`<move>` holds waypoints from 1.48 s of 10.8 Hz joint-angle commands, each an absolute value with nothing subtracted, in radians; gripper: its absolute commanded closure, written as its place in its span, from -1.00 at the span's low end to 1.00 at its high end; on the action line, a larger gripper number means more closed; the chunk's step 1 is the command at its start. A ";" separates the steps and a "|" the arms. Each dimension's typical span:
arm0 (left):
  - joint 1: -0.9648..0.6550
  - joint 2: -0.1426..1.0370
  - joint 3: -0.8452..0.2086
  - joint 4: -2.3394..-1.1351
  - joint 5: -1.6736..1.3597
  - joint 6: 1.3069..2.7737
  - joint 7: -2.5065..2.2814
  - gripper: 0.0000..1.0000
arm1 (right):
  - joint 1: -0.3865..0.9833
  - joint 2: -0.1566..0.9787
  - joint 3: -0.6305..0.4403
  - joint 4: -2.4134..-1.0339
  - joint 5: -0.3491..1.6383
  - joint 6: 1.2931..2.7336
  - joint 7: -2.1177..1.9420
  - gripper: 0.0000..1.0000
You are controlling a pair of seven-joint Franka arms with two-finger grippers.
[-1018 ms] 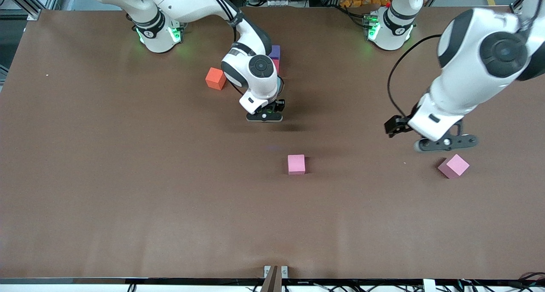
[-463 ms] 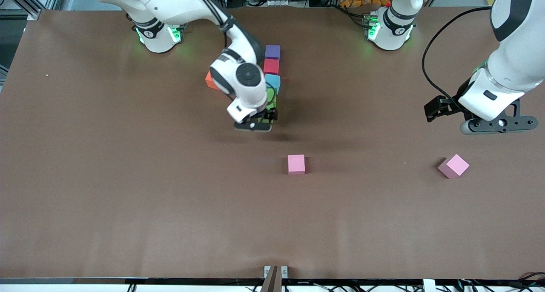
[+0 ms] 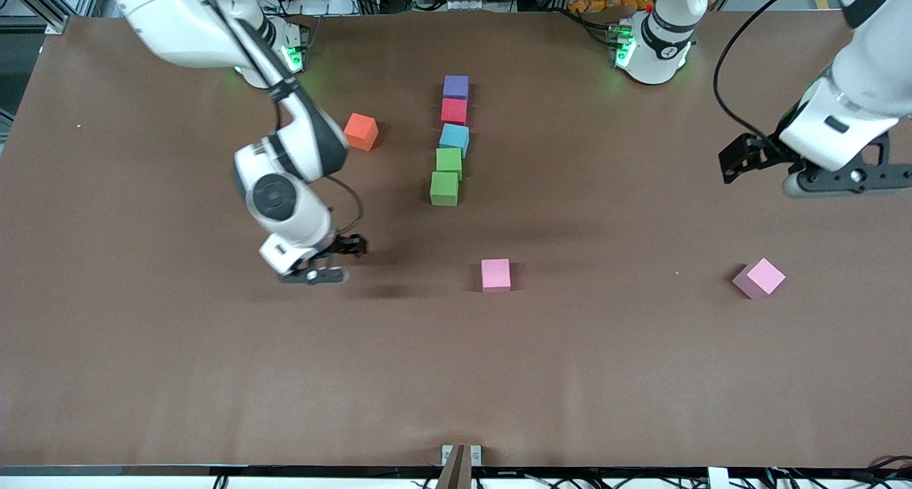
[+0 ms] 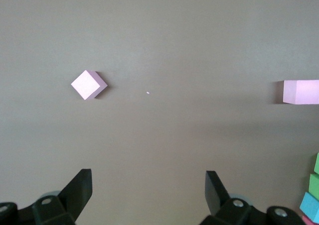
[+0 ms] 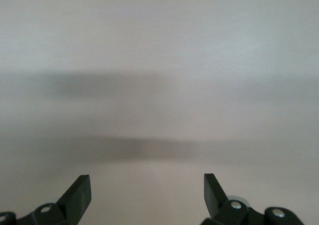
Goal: Arrange blocks into number 1
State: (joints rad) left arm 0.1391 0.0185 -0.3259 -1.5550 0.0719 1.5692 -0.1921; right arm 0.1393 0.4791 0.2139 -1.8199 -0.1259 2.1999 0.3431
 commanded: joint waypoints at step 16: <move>0.155 -0.110 -0.281 -1.565 0.005 1.473 -0.147 -1.00 | -0.061 0.017 0.230 -1.820 -0.023 1.863 0.022 -1.00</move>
State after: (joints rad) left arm 0.1582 -0.0899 -0.2913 -1.5552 0.0317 1.4849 -0.1778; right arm -0.0427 0.0101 0.2288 -1.8929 -0.0412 1.9288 0.0676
